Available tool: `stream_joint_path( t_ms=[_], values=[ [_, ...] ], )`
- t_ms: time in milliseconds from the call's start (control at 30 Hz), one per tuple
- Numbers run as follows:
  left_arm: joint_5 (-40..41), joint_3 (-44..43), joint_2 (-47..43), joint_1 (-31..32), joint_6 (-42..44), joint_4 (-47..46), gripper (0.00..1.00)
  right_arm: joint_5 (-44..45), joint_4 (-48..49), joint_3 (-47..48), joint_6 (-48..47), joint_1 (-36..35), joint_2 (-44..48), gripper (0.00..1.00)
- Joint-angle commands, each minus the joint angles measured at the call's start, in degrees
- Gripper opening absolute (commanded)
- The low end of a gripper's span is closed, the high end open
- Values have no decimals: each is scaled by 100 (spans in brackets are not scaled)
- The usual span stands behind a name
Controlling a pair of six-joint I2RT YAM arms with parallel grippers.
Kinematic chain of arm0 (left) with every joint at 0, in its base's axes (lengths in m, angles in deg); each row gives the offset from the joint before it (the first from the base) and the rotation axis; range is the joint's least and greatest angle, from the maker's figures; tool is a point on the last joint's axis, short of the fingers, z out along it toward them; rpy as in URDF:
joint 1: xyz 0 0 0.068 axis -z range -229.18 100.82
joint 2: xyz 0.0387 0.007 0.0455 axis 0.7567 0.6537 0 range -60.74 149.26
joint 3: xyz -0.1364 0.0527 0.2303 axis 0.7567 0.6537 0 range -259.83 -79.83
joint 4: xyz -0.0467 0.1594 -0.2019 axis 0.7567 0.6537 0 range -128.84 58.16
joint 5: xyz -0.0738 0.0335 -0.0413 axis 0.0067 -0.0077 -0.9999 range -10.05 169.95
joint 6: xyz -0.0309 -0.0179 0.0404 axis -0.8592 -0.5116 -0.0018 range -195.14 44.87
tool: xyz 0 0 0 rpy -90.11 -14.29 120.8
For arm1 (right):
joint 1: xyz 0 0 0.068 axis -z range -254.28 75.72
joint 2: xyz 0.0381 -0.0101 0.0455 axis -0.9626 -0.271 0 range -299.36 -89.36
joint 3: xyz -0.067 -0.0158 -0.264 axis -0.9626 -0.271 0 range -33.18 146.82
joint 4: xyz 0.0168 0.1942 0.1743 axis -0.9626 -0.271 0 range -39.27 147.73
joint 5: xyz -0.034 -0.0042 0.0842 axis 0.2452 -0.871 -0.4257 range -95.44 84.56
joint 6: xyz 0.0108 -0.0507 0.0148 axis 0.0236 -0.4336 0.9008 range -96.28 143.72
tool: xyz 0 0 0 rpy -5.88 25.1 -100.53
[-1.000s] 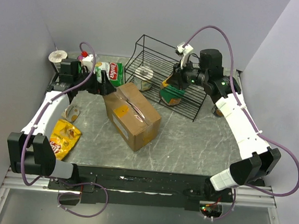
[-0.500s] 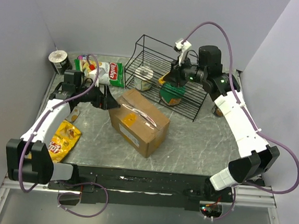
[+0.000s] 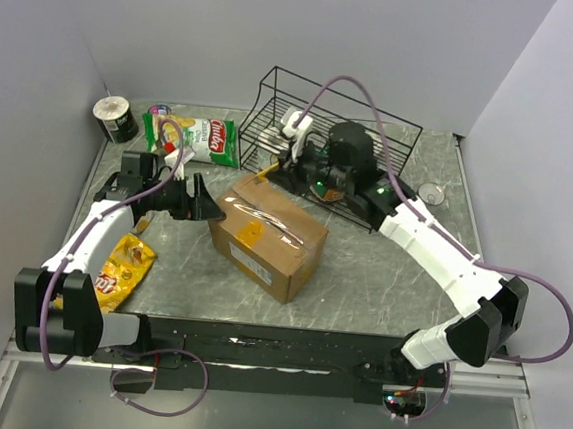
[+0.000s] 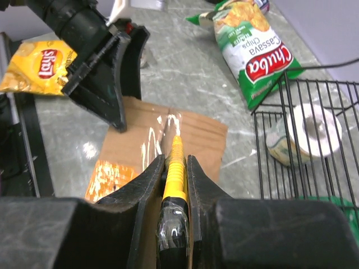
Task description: Unpack the express box
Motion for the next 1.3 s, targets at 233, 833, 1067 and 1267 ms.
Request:
stream_joint_path(
  t_ms=[233, 833, 1067, 1267],
  values=[
    [-253, -83, 255, -34, -440, -390, 83, 897, 1336, 68, 232, -564, -378, 0],
    [-245, 93, 132, -42, -747, -706, 83, 1566, 1248, 287, 196, -943, -968, 0],
    [-253, 137, 149, -42, -888, -847, 83, 1627, 1169, 376, 284, -1022, -1091, 0],
    [-271, 207, 105, -42, -932, -900, 83, 1557, 1142, 367, 346, -1057, -1117, 0]
  ],
)
